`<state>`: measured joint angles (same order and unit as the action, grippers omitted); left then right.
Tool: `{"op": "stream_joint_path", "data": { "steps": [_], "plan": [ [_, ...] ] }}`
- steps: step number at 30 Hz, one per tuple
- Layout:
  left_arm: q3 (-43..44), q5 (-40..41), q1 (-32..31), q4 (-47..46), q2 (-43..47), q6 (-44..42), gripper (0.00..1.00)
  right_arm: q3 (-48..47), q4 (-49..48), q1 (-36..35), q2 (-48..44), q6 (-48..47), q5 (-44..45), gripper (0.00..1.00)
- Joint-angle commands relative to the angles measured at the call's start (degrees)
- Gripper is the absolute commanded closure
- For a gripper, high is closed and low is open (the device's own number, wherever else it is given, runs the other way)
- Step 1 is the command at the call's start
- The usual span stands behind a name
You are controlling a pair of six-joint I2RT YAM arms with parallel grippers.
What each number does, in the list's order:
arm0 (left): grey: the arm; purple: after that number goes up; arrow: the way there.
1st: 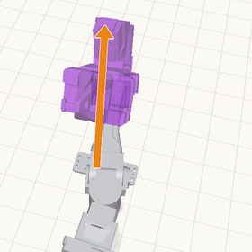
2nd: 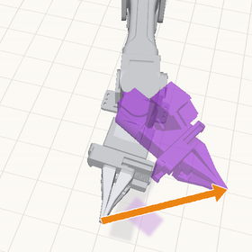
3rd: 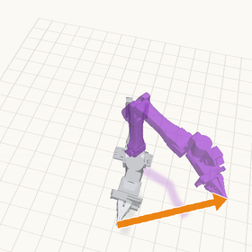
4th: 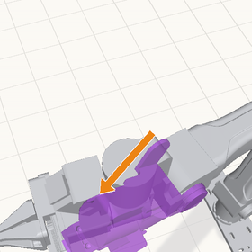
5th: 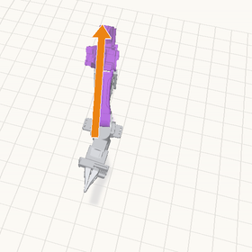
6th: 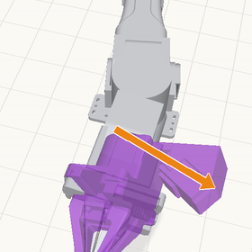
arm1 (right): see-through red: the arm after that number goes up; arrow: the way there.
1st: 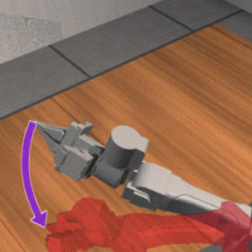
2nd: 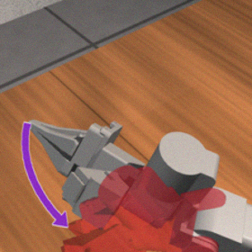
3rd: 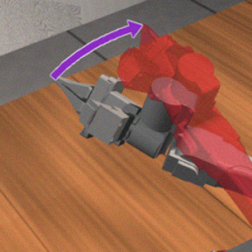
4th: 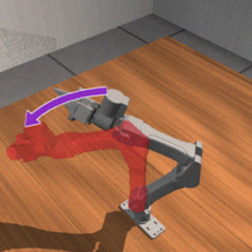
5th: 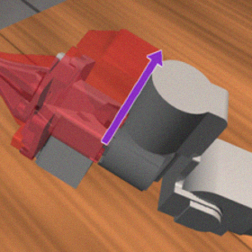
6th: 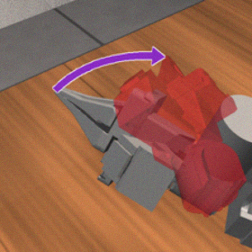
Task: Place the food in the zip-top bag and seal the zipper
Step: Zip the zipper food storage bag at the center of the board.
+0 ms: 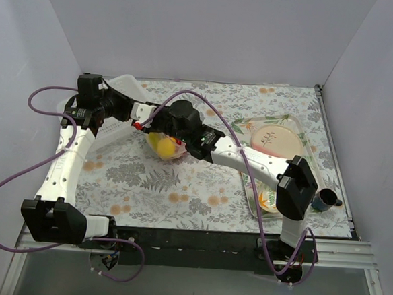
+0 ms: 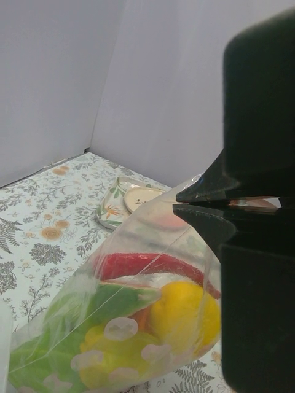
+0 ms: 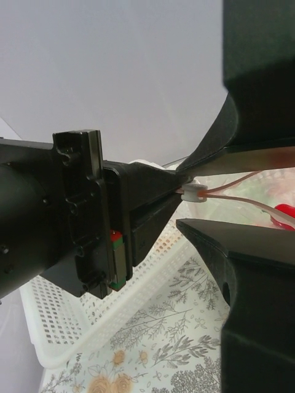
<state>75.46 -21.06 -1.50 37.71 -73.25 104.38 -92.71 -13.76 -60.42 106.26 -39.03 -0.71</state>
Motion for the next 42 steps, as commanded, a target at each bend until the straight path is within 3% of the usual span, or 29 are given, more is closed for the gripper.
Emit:
{"op": "stream_joint_path", "data": {
  "steps": [1, 9, 20, 42],
  "plan": [
    [0.74, -1.79, 0.09, -0.18, 2.33, -0.05, 1.00, -3.53, -2.15, 0.13, 1.14, -0.70, 2.90, 0.59],
    [0.74, -1.71, 0.00, -0.27, 2.24, -0.05, 1.00, -5.03, -0.31, 0.13, 2.02, -1.75, 4.31, 0.63],
    [1.35, -0.39, 0.00, -0.62, 0.92, -0.05, 1.00, -8.81, 8.13, 0.13, 2.64, -2.02, 5.98, 0.80],
    [2.59, 4.53, 0.09, -2.47, -2.77, 0.47, 1.00, -0.02, 13.67, 0.13, -8.08, 1.14, 12.48, 0.82]
  ]
}}
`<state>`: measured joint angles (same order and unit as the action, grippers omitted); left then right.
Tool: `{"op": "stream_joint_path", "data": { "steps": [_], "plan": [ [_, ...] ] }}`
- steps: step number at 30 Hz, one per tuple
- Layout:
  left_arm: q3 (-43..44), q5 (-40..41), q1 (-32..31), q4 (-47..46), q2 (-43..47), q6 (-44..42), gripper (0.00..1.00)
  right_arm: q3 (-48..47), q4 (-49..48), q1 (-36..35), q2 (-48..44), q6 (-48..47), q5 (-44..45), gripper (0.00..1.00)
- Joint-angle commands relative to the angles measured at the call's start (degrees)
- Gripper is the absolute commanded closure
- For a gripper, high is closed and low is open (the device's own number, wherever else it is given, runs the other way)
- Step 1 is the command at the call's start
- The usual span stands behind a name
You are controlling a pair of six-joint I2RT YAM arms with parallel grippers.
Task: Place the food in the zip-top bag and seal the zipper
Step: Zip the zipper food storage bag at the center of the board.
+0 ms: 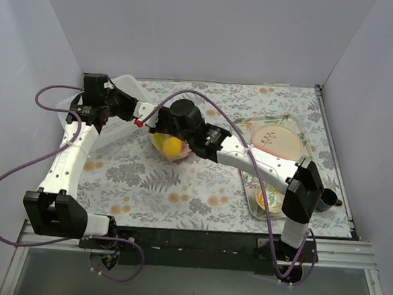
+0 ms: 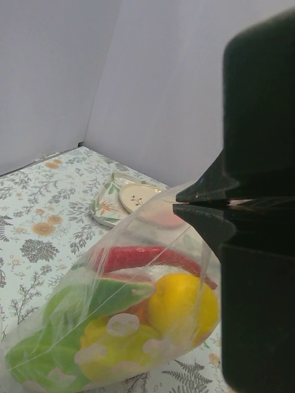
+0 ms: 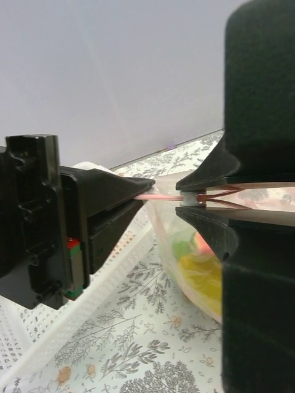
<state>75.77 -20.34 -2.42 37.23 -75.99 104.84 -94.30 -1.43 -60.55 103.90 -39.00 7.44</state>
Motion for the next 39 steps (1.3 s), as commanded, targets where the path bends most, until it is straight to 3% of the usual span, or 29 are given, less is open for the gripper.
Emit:
{"op": "stream_joint_path", "data": {
  "steps": [1, 21, 39],
  "plan": [
    [2.37, 3.99, 1.01, -2.08, -0.30, -0.16, 1.00, 2.36, 2.21, 0.26, -6.16, 1.47, 4.60, 0.82],
    [5.09, 5.13, 1.10, -7.61, -8.74, 0.19, 1.00, 10.71, 16.19, 0.26, -18.37, 12.90, 9.96, 0.84],
    [6.32, 3.55, 1.10, -9.90, -11.99, -2.09, 1.00, 20.03, 22.96, 0.35, -29.98, 20.28, 11.19, 0.85]
  ]
}}
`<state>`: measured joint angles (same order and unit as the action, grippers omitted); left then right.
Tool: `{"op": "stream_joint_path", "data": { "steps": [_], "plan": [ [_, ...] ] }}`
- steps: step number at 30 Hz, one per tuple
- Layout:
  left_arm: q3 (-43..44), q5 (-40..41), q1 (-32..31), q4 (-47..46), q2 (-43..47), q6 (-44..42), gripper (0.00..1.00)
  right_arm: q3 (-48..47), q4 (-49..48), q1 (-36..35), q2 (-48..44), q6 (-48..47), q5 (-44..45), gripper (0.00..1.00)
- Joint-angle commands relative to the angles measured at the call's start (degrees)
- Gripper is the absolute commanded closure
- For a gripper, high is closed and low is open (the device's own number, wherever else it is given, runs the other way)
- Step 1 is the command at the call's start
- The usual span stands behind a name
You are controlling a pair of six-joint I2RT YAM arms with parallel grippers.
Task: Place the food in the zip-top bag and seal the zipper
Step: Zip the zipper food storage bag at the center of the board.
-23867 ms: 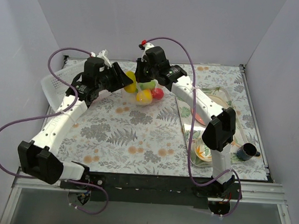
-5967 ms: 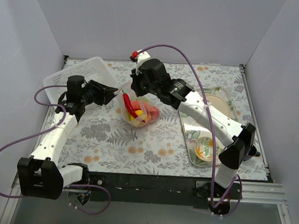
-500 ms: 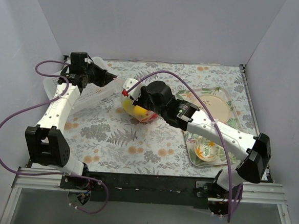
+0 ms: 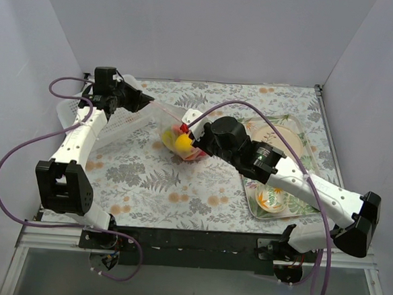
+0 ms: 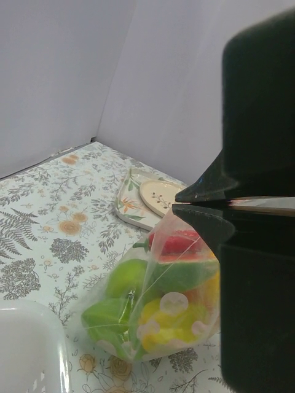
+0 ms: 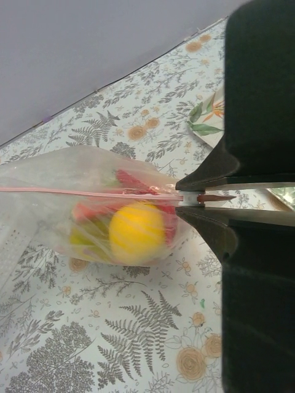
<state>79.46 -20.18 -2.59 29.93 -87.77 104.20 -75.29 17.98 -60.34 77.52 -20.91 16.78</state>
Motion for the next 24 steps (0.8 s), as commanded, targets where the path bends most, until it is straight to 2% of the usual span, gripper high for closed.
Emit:
{"op": "stream_joint_path", "data": {
  "steps": [1, 24],
  "plan": [
    [2.80, 3.22, 1.27, -2.60, -0.39, -1.55, 1.00, 1.28, 3.73, 0.04, -4.38, 2.45, 1.77, 0.85],
    [2.19, 3.40, 1.18, -2.42, -0.65, -6.12, 1.00, 7.08, 7.86, 0.04, -11.33, 5.79, 0.36, 0.82]
  ]
}}
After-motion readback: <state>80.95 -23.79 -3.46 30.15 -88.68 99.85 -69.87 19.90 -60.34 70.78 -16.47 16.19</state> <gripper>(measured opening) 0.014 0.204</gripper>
